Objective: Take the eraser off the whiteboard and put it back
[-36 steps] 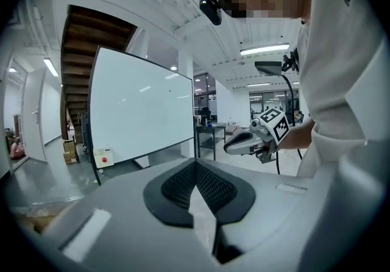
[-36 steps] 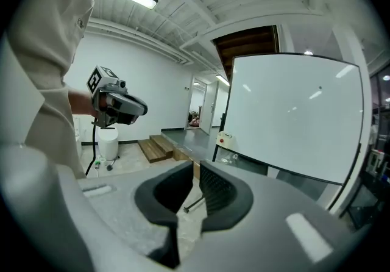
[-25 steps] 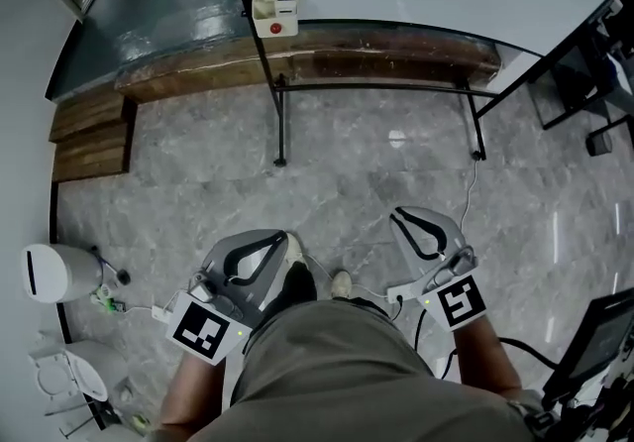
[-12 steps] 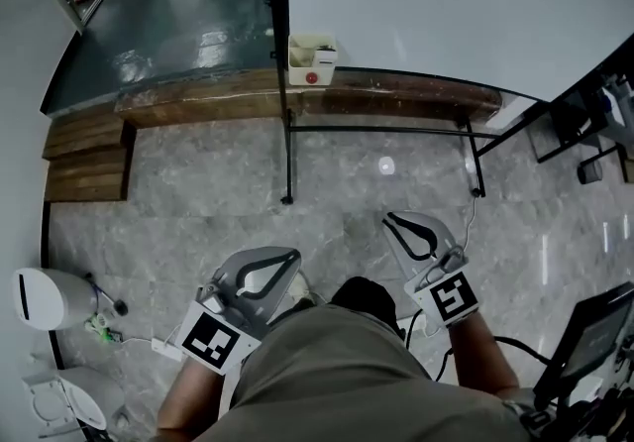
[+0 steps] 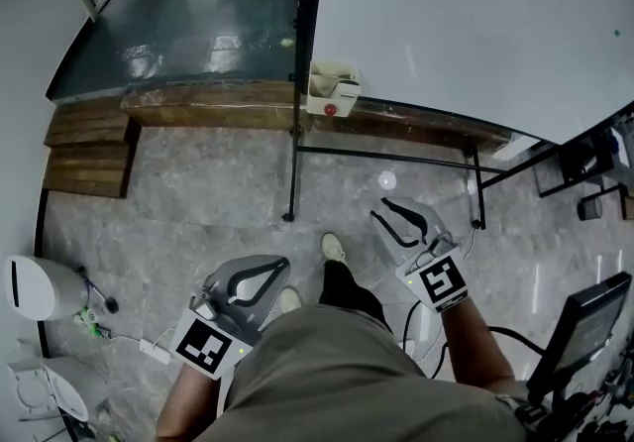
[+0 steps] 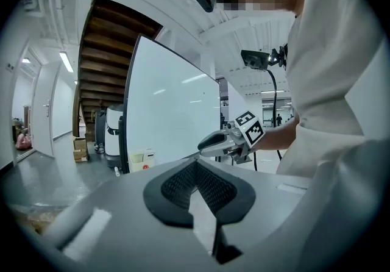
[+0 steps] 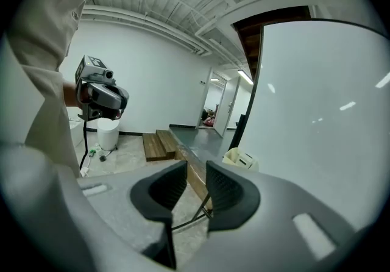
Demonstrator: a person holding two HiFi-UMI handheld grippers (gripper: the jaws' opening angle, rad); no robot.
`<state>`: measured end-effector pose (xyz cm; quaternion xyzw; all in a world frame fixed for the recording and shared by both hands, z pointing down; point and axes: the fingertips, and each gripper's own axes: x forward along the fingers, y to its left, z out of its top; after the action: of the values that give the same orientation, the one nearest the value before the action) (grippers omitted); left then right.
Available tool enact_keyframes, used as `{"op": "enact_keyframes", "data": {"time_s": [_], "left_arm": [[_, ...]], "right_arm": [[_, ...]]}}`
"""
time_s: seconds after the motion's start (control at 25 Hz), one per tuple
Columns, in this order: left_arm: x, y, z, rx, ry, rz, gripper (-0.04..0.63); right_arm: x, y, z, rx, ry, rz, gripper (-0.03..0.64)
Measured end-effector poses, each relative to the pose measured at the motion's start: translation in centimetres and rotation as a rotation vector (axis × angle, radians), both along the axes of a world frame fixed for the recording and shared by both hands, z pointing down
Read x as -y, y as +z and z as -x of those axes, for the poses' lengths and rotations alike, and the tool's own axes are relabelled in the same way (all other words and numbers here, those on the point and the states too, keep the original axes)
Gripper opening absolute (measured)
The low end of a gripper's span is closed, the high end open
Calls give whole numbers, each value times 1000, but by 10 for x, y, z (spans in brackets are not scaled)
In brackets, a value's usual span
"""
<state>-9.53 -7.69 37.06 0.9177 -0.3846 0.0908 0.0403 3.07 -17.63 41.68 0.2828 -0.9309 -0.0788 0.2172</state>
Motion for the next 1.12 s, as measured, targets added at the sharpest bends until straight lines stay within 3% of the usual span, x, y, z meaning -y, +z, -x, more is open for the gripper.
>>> {"op": "enact_keyframes", "data": {"time_s": [0.36,0.56,1.12], "left_arm": [[75,-9,-12,9,-125,3,6],[108,-19,-24,53,-140,-15,6],[156,-10,-27,71,-310,37,6]], "right_arm": [[119,6,-1,-33,-107,-28,99],[170,13,0,-47,-155,-27,112],[250,49,31,-85,-334,-12,176]]}}
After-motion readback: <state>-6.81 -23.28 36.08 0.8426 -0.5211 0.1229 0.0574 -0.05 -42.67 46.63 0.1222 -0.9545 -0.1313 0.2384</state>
